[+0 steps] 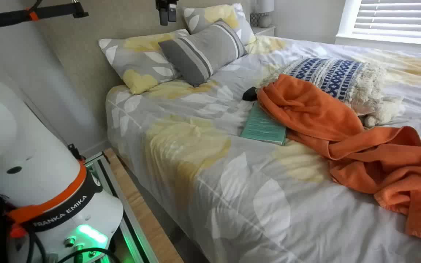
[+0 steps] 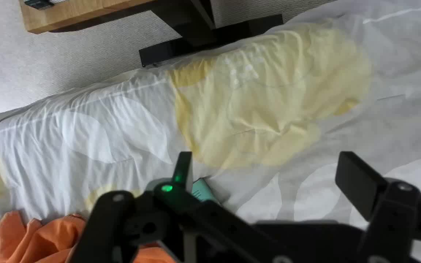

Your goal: Push a button on the black appliance

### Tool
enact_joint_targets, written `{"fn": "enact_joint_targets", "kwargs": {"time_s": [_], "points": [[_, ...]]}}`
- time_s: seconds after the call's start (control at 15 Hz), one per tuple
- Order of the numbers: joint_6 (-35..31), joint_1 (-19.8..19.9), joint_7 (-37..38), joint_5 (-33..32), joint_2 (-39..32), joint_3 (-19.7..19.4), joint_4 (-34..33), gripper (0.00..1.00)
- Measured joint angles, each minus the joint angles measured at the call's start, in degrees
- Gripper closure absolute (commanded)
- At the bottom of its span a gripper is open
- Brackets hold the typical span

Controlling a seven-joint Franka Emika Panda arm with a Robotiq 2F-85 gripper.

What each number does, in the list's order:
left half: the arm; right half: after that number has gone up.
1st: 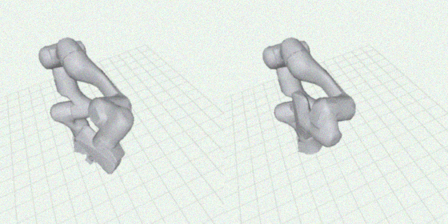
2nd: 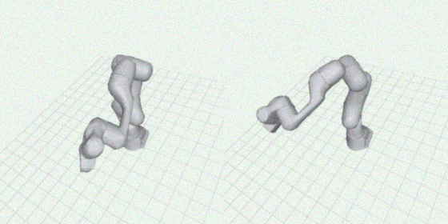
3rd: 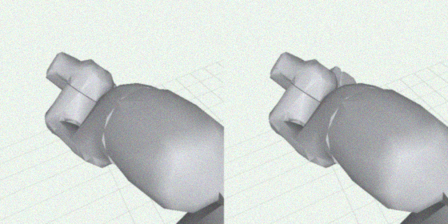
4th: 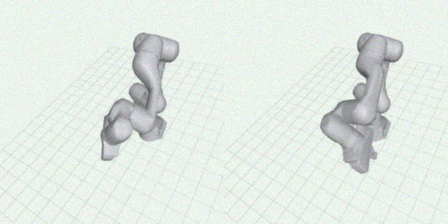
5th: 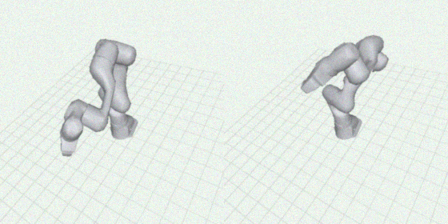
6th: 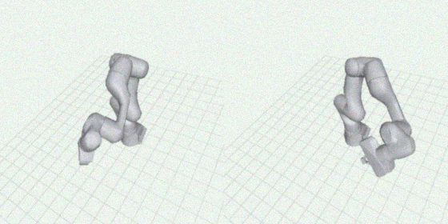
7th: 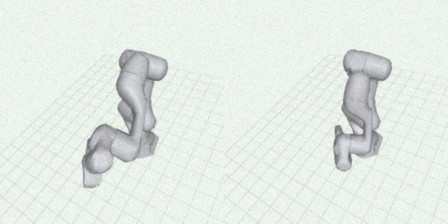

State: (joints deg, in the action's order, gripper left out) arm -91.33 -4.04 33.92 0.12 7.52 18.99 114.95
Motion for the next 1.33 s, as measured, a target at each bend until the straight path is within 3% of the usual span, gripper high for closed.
{"fn": "enact_joint_targets", "kwargs": {"time_s": [0.87,1.07,1.33], "points": [[-0.62,-0.51,-0.02,-0.3,-0.05,-0.66,-0.01,0.0],[-7.59,-0.63,-0.74,-2.56,-1.29,-2.8,-0.08,0.0],[-21.95,-0.23,-4.2,-4.71,-5.79,-7.22,-0.09,0.0]]}}
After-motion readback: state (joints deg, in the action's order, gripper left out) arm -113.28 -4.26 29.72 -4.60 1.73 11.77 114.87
